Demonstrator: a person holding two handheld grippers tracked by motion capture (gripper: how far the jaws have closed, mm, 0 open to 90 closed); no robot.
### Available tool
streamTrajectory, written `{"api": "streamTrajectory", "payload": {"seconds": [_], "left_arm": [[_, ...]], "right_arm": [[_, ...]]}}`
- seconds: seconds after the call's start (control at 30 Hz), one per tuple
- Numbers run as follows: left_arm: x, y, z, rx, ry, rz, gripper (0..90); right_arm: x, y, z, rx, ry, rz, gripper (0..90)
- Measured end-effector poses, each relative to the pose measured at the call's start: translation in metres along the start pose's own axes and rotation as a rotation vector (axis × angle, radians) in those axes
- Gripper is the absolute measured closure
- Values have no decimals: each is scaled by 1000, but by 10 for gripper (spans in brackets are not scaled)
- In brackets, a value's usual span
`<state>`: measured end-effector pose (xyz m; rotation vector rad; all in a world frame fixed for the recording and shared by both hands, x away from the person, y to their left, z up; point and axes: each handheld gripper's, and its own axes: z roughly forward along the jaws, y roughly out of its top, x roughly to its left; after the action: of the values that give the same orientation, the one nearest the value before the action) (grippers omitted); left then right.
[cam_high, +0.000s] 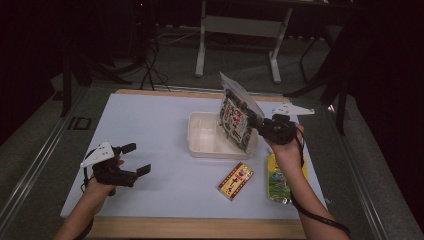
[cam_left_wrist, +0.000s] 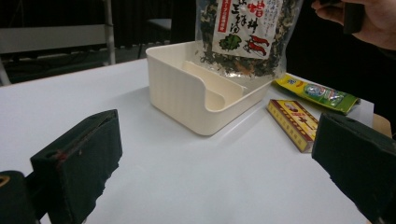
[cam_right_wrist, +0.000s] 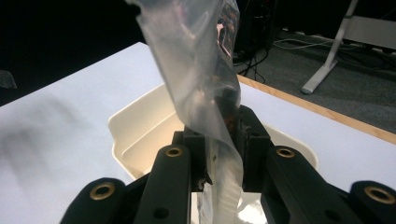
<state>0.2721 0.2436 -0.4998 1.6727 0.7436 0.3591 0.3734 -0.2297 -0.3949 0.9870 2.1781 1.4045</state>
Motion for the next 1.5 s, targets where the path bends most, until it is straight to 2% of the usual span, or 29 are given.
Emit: {"api": "streamTrajectory", "payload": {"seconds": [0.1,0.23,0.27,0.37,0.4,0.5,0.7,0.87,0.97,1.13,1.3,1.5], "left_arm": [[0,-1,1,2,-2,-3,17],[0,-2,0,4,-7,-8,17],[1,-3,0,7,-6,-6,17],[2,-3,-1,4,-5,-13,17],[3,-3,-1,5,-5,-13,17],[3,-4,0,9,-10,-17,17],[2,-6,3,17,-18,-22,17],[1,-8,4,13,-25,-44,17],[0,-9,6,10,-26,-57,17],[-4,-8,8,11,-66,-64,17],[-7,-9,9,32,-60,-47,17],[-8,-11,9,35,-45,-57,18]], "right_arm": [[2,-1,5,-3,3,-12,775],[1,-9,13,4,13,1,775],[0,-13,15,-4,29,10,775],[-2,-20,20,8,16,-3,774],[-4,-25,21,-14,26,-3,774],[-12,-28,20,-34,36,38,775],[-13,-26,21,-25,33,28,772],[-20,-24,21,-16,41,71,764],[-18,-22,21,-2,40,76,751],[-13,-19,19,-2,42,67,614],[-11,-14,10,-31,29,55,524],[-8,-10,-10,-64,26,52,306]]}}
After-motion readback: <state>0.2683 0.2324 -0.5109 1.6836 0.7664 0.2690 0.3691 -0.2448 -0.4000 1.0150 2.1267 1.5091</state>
